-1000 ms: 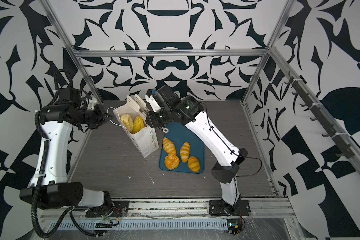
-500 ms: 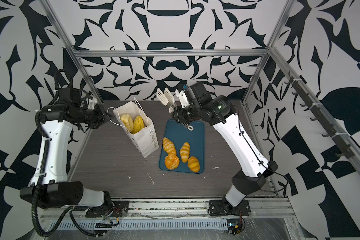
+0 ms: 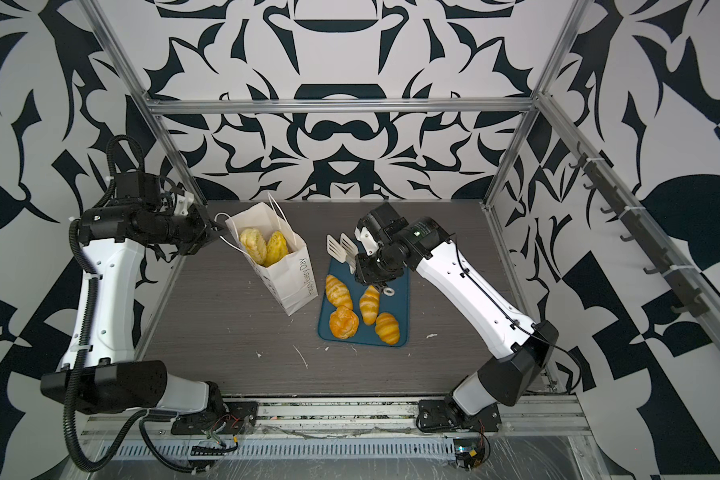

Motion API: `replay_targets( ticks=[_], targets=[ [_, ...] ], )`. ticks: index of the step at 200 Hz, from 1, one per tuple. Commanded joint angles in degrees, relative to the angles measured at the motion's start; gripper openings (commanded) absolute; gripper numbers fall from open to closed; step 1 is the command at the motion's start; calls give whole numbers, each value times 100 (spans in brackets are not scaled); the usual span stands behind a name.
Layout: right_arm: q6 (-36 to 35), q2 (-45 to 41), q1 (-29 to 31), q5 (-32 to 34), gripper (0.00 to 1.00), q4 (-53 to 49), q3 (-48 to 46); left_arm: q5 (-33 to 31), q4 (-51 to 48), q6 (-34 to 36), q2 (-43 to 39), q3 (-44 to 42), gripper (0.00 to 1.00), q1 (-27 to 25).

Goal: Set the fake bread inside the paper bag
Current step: 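Raise the tongs out of the bag and move them back over the tray, then lower the open tongs around the croissant nearest the bag with the right gripper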

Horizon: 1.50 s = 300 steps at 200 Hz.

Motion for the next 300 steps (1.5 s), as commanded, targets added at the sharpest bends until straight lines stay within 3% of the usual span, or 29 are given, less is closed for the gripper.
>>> replay_targets(
  ticks=[1,155,300],
  targets=[
    [38,-318,-9,-160,38,341,-292,92,-97,-58,71,177,0,18],
    [34,-220,286,-191,41,617,-1693,-22,-132,-3,137,278,0,9],
    [-23,223,395,156,44,799,-1645,-18,-113,46,23,2,0,10]
  ],
)
